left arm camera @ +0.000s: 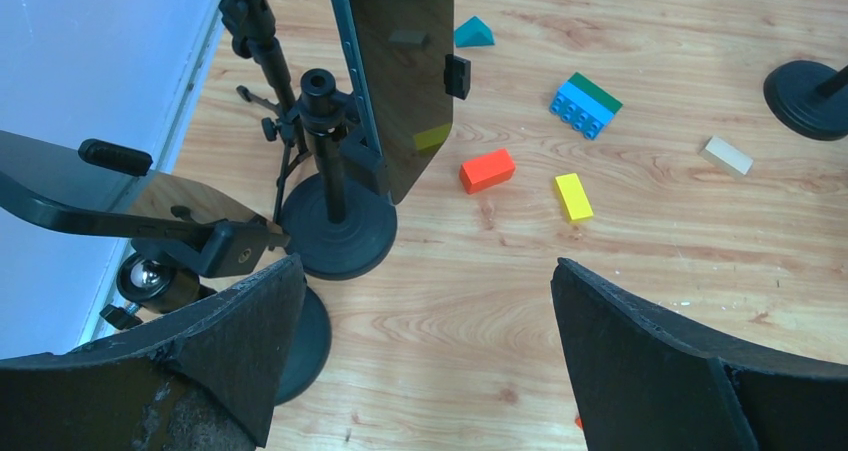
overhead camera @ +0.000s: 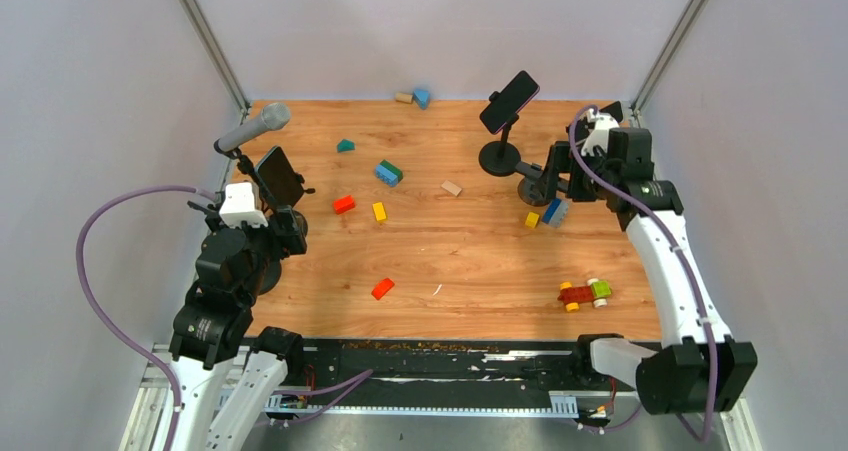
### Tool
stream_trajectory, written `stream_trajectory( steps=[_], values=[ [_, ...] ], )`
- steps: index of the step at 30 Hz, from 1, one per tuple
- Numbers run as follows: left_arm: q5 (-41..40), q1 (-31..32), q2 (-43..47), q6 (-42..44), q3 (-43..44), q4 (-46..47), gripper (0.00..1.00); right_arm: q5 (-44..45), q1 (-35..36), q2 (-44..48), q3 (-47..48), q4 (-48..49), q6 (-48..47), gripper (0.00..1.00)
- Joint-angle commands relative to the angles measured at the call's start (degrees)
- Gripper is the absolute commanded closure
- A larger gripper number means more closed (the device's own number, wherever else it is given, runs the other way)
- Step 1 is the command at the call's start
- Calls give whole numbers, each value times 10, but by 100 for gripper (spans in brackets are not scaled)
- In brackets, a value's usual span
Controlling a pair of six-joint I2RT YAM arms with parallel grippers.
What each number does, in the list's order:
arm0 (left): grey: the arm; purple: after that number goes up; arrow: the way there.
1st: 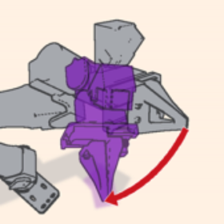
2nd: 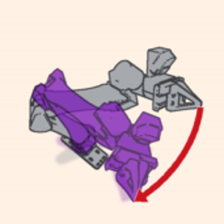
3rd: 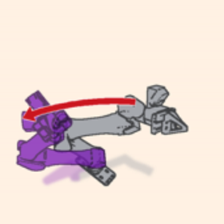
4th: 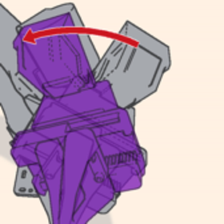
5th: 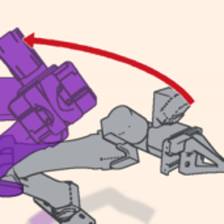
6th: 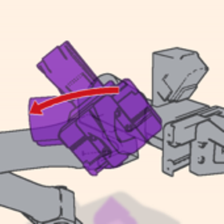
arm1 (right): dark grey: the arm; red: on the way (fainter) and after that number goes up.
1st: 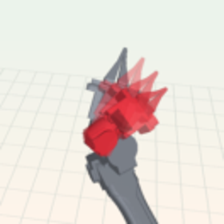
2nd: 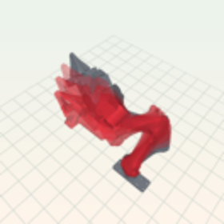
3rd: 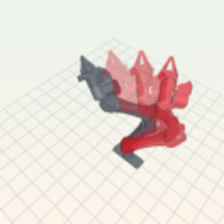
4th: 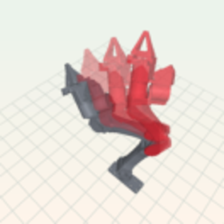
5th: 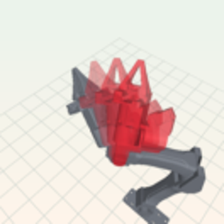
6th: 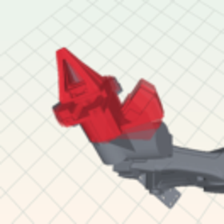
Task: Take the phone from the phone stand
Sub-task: Pick up the phone stand with the phone at the center of the board.
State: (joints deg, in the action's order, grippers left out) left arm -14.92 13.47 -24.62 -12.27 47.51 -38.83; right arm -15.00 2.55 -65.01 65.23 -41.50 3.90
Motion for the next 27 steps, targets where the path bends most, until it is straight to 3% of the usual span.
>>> stream_trajectory(
  steps=[1,9,22,27],
  values=[
    [-18,-3,-2,-9,2,2,0,-27,-2,-67,64,0,-18,0],
    [-12,-3,-5,-9,2,3,0,-69,-3,-166,130,33,4,0],
    [-9,-3,-6,-10,1,3,0,-106,-13,-219,166,88,-189,0],
    [-8,-3,-8,-10,1,3,0,-228,-57,-267,213,75,-195,0]
  ],
)
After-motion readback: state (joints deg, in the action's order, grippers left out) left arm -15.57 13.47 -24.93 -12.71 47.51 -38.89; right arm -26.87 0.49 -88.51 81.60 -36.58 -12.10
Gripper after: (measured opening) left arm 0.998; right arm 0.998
